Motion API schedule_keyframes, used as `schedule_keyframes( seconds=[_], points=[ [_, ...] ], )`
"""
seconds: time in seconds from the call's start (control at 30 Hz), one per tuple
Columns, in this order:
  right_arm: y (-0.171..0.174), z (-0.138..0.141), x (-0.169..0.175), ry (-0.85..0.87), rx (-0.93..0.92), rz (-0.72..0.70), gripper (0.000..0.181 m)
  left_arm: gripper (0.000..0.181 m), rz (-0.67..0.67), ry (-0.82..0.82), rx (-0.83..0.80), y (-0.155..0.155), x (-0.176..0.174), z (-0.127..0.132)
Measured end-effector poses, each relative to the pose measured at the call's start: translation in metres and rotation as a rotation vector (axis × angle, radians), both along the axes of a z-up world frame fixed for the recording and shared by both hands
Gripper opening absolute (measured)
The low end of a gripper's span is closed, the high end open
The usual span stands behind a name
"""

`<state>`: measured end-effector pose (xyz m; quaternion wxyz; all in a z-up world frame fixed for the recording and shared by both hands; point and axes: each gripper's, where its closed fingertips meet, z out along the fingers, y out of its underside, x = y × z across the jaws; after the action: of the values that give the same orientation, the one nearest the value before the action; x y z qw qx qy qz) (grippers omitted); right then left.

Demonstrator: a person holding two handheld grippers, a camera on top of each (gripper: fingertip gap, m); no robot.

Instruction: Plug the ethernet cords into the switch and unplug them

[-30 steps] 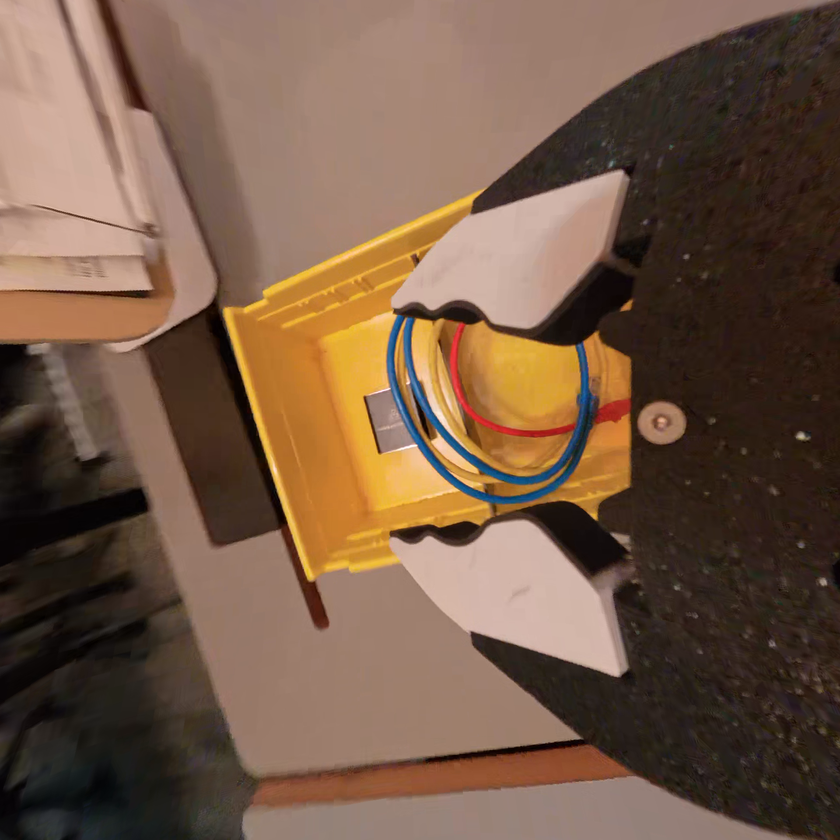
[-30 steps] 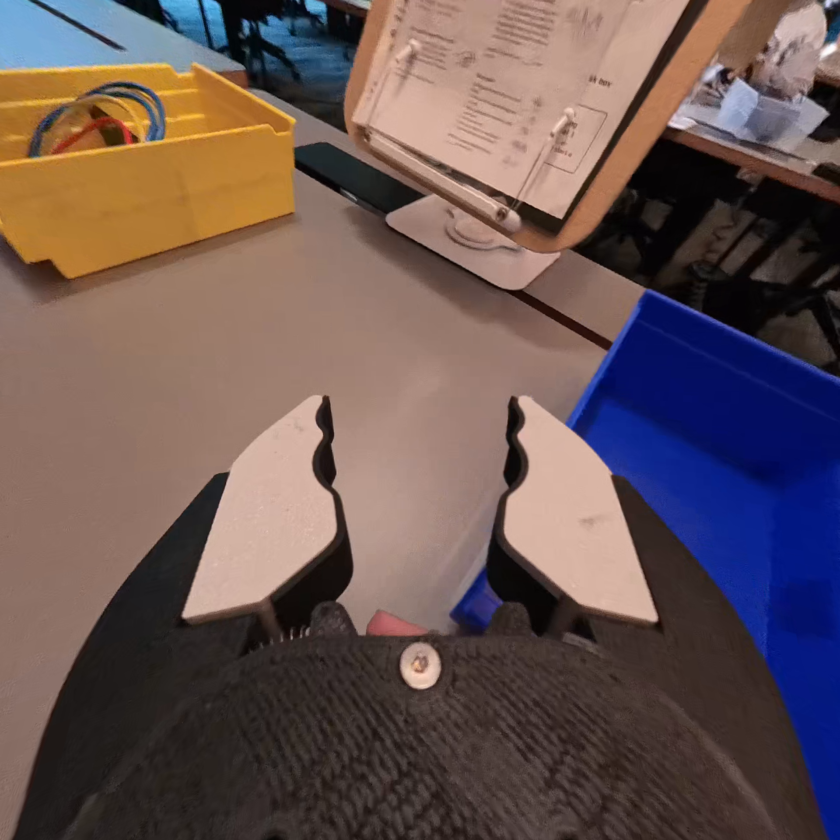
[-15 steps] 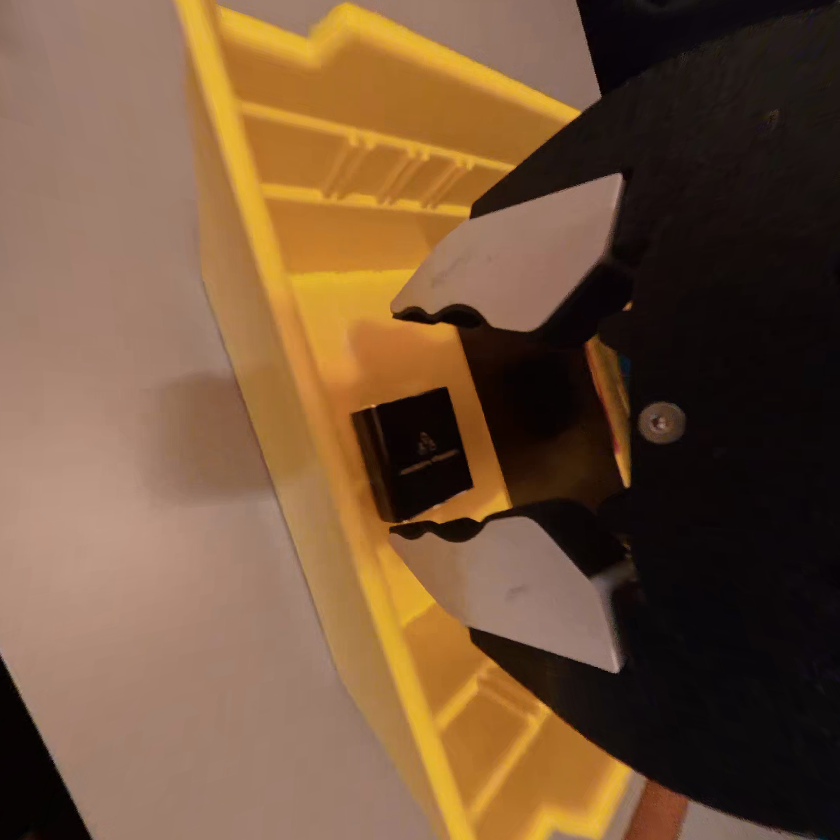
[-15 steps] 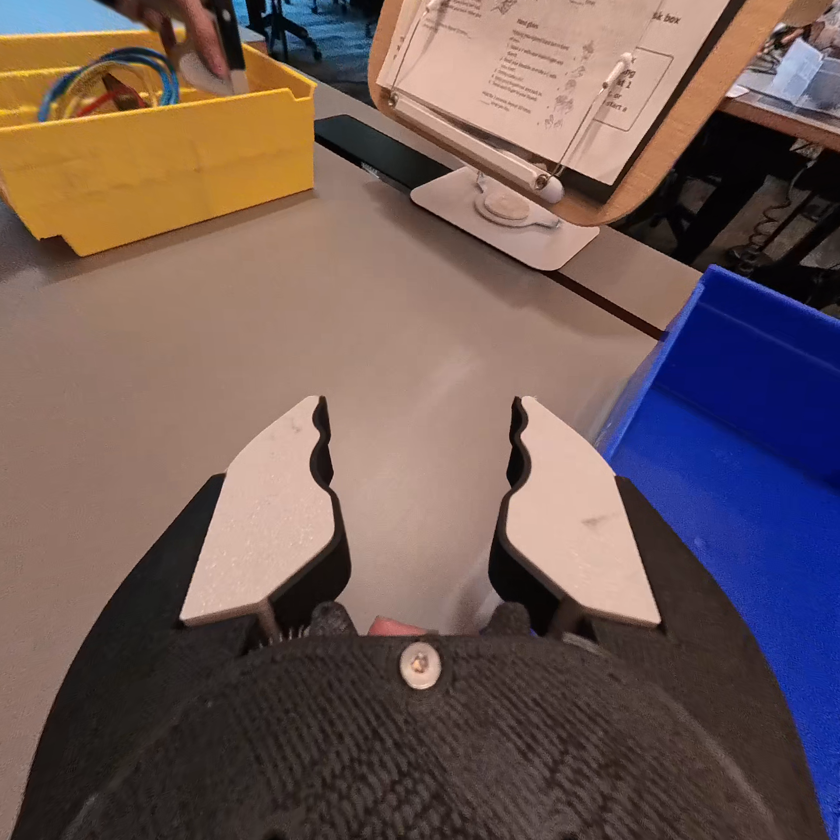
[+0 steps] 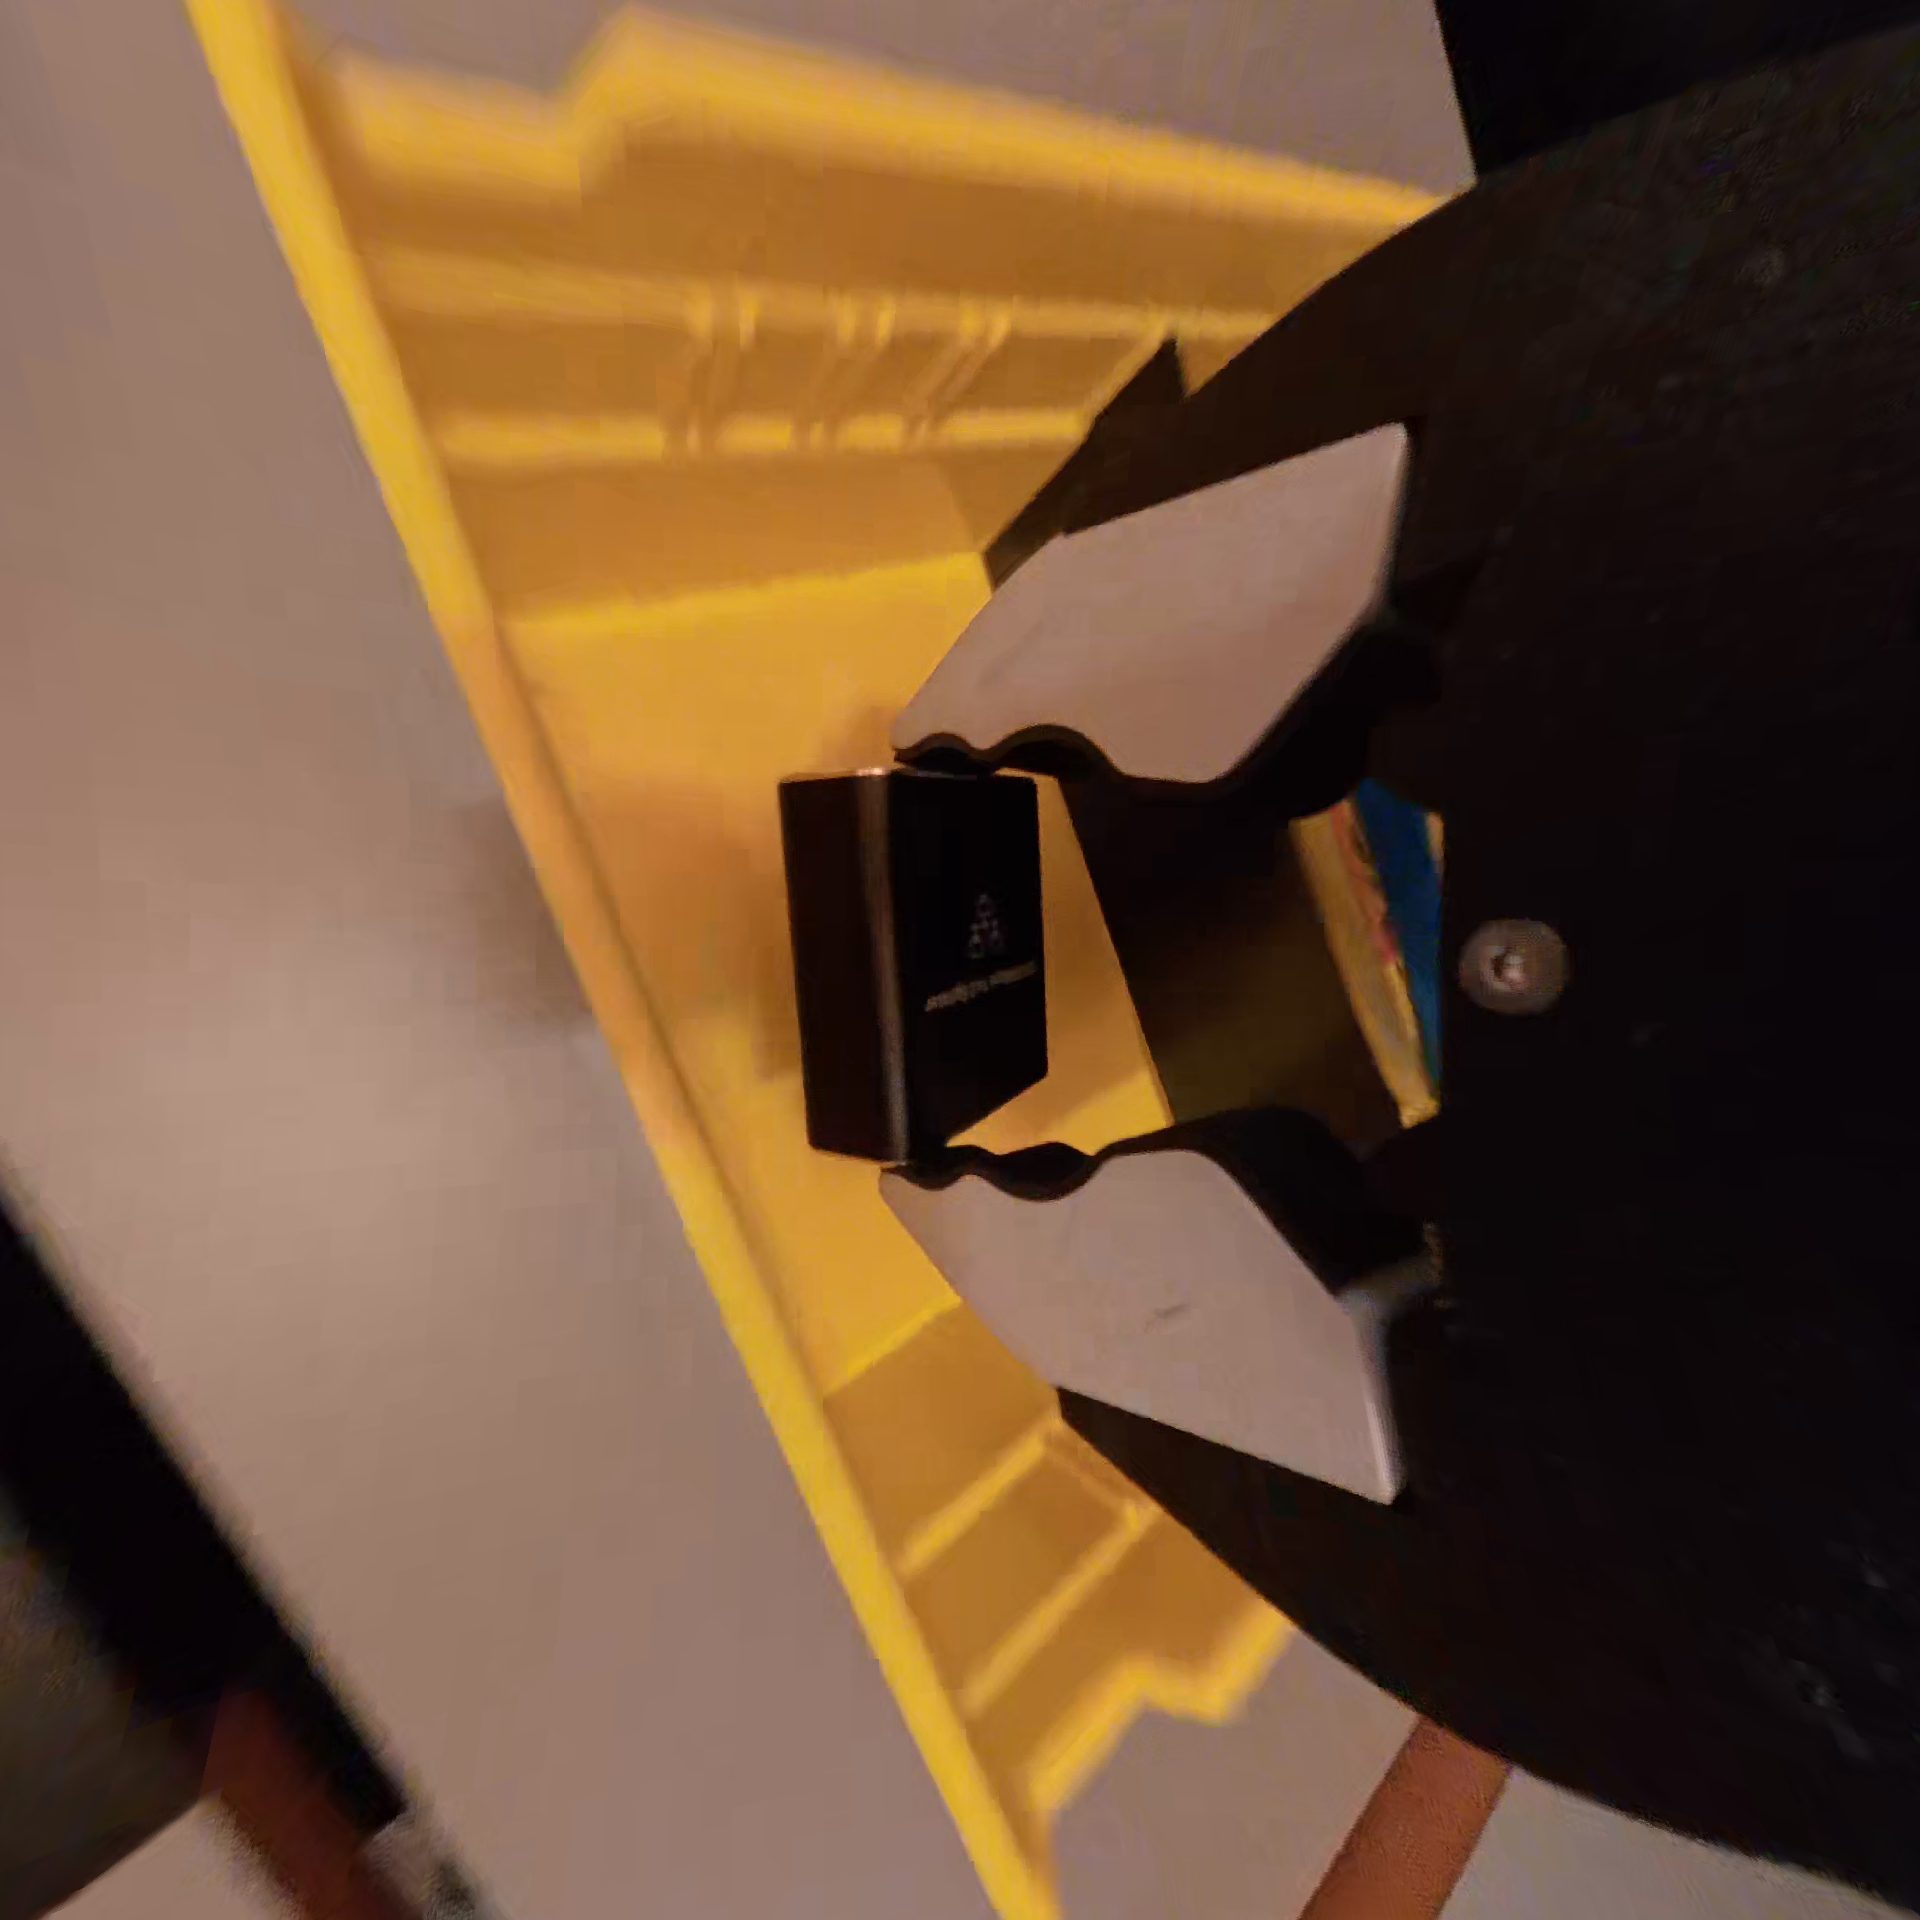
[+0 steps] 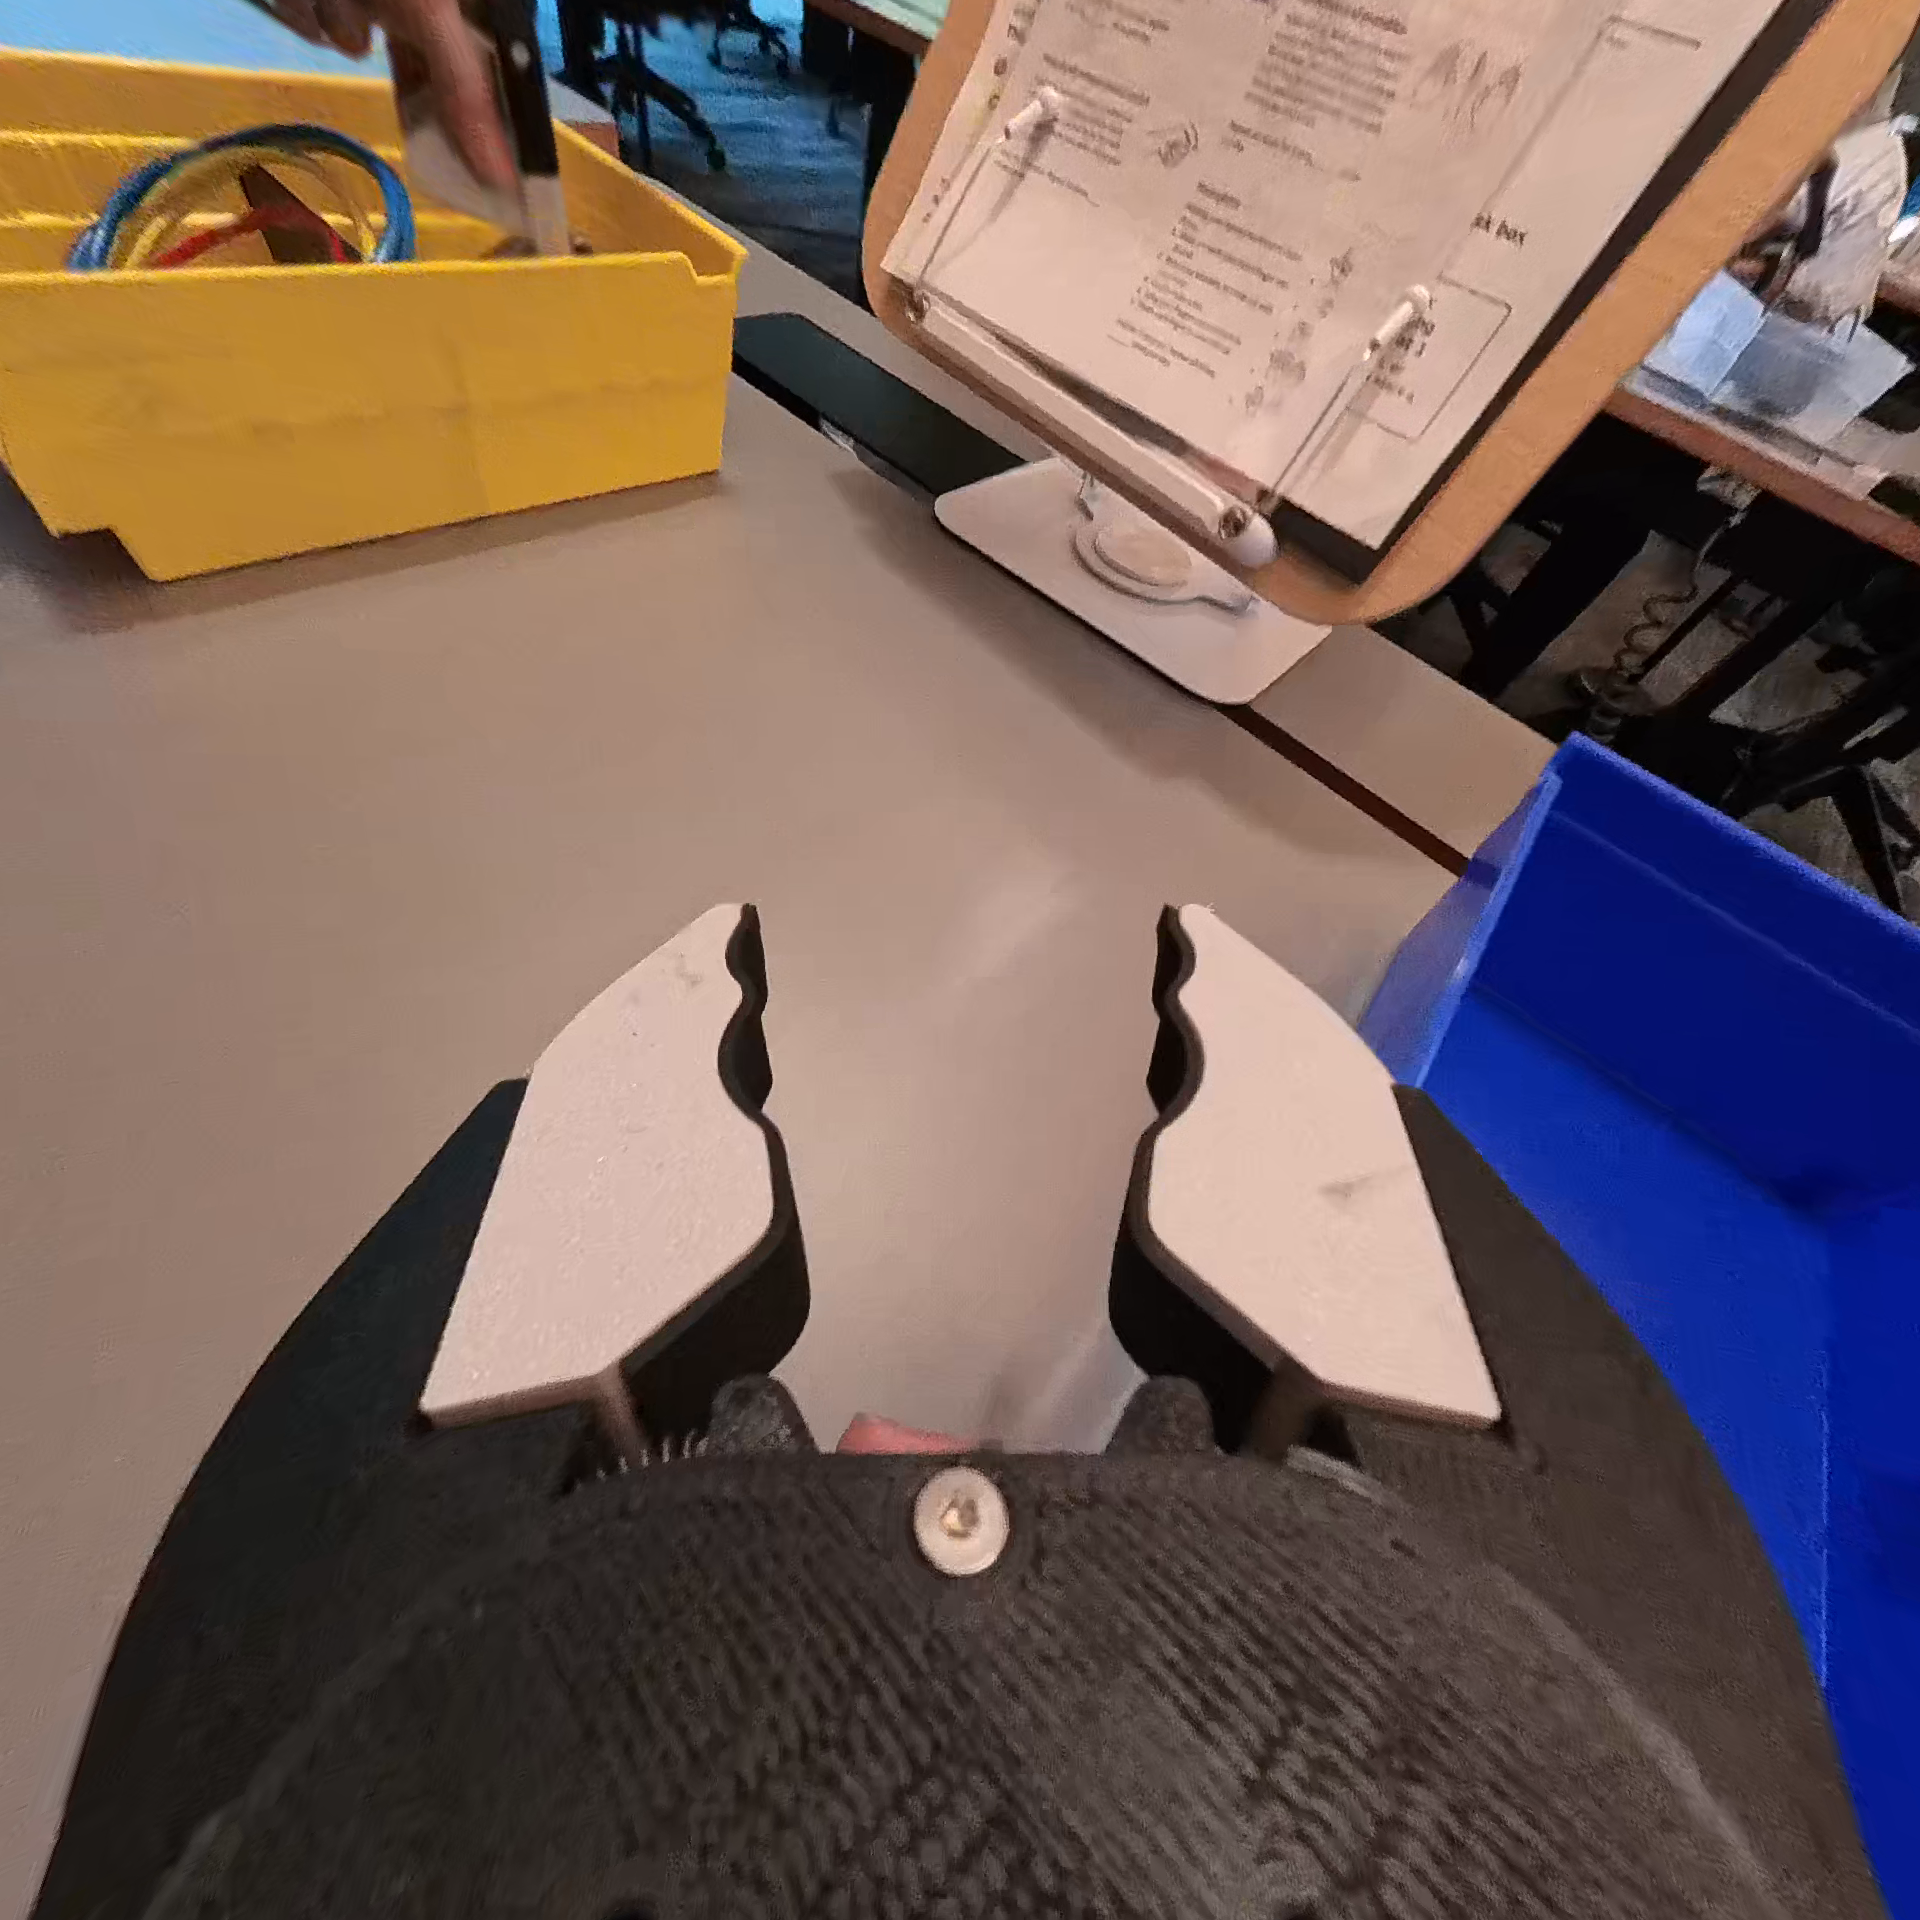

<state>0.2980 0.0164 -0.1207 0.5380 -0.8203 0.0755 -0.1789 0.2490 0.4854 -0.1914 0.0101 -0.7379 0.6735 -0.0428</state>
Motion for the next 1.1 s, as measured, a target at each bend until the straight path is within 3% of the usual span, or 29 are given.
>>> schedule_keyframes(
  seconds=[0.13, 0.23, 0.33, 0.5, 0.63, 0.8, 0.93, 1.1],
  points=[
    [0.016, 0.017, -0.016, -0.046, 0.097, 0.064, 0.074, 0.068, -0.047, -0.367, -0.086, -0.035, 0.019, 0.086],
    [0.034, 0.036, -0.036, -0.085, 0.234, 0.16, 0.081, 0.069, -0.16, -0.622, -0.344, -0.108, 0.016, 0.142],
    [0.051, 0.051, -0.065, -0.102, 0.386, 0.293, 0.084, 0.069, -0.303, -0.763, -0.694, -0.201, -0.013, 0.17],
    [0.078, 0.045, -0.111, -0.228, 0.431, 0.43, 0.093, 0.069, -0.511, -0.766, -1.196, -0.336, -0.084, 0.147],
    [0.091, 0.032, -0.153, -0.348, 0.453, 0.561, 0.095, 0.068, -0.593, -0.74, -1.444, -0.394, -0.119, 0.124],
    [0.101, 0.021, -0.167, -0.374, 0.475, 0.585, 0.081, 0.068, -0.545, -0.78, -1.517, -0.415, -0.121, 0.114],
    [0.101, 0.025, -0.162, -0.423, 0.507, 0.56, 0.065, 0.068, -0.482, -0.838, -1.557, -0.41, -0.114, 0.116],
    [0.104, 0.012, -0.154, -0.407, 0.422, 0.563, 0.063, 0.068, -0.384, -0.872, -1.623, -0.404, -0.104, 0.106]
  ],
)
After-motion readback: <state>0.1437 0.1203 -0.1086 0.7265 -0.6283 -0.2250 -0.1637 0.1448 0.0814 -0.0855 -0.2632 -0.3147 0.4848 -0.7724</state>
